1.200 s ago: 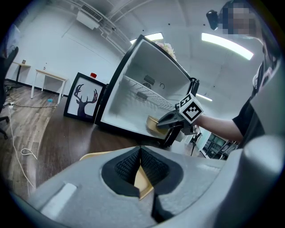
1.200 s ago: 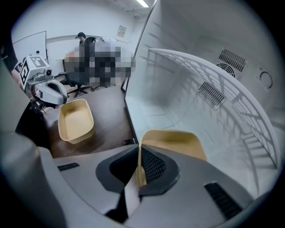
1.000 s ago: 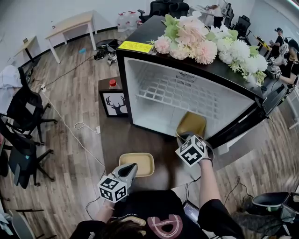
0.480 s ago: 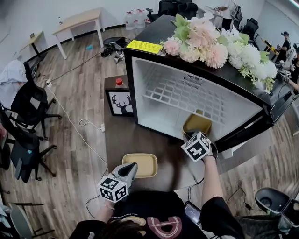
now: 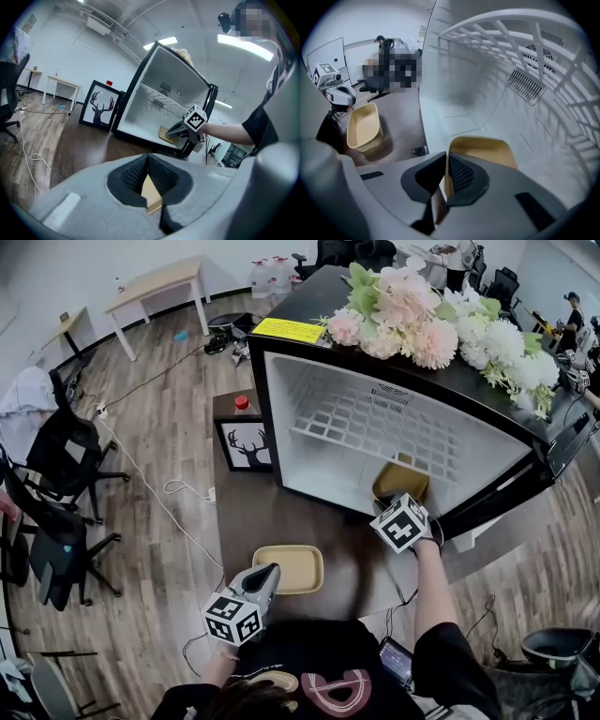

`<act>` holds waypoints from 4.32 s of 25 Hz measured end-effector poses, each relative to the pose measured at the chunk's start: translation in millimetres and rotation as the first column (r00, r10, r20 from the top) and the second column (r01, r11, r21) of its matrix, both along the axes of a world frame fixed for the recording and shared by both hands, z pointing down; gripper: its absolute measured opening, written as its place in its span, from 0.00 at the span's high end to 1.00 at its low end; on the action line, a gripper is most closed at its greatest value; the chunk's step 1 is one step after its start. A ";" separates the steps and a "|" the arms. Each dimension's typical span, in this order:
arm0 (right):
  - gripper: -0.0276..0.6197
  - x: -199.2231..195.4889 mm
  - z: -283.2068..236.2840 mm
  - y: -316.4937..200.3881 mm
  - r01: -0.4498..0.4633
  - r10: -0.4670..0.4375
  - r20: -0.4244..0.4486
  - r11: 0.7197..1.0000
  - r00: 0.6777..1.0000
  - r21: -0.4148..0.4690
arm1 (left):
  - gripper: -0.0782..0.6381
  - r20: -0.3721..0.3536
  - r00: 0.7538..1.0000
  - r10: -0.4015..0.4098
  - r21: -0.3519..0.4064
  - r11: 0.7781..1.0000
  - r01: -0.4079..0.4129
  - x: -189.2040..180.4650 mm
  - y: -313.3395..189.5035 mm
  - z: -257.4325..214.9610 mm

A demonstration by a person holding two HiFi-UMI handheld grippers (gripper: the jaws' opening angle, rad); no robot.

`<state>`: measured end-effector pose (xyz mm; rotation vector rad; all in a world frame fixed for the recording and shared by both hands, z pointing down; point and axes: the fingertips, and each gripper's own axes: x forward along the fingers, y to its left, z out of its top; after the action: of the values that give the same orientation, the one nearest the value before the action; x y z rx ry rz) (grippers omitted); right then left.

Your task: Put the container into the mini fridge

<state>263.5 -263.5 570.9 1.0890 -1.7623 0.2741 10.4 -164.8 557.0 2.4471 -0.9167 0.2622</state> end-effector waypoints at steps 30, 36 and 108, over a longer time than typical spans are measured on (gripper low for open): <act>0.52 -41.2 -37.0 40.6 -0.056 0.018 0.214 0.983 0.977 0.172 | 0.88 -0.031 0.999 0.023 0.036 0.999 -0.022 1.4 8.3 -8.8; 0.53 -73.0 -29.1 72.3 0.032 -0.066 0.261 0.990 0.963 0.134 | 0.88 -0.031 0.999 -0.024 0.054 0.998 0.025 -10.5 12.6 -14.4; 0.93 -276.0 53.4 145.8 0.547 -0.543 0.083 0.835 0.836 -0.056 | 0.88 -0.054 0.965 -0.258 0.006 0.966 0.258 -113.3 37.8 -9.8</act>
<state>-12.5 -117.8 624.3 0.4843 -2.0208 0.0199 -103.0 -127.0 547.1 2.3016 -1.2025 0.0990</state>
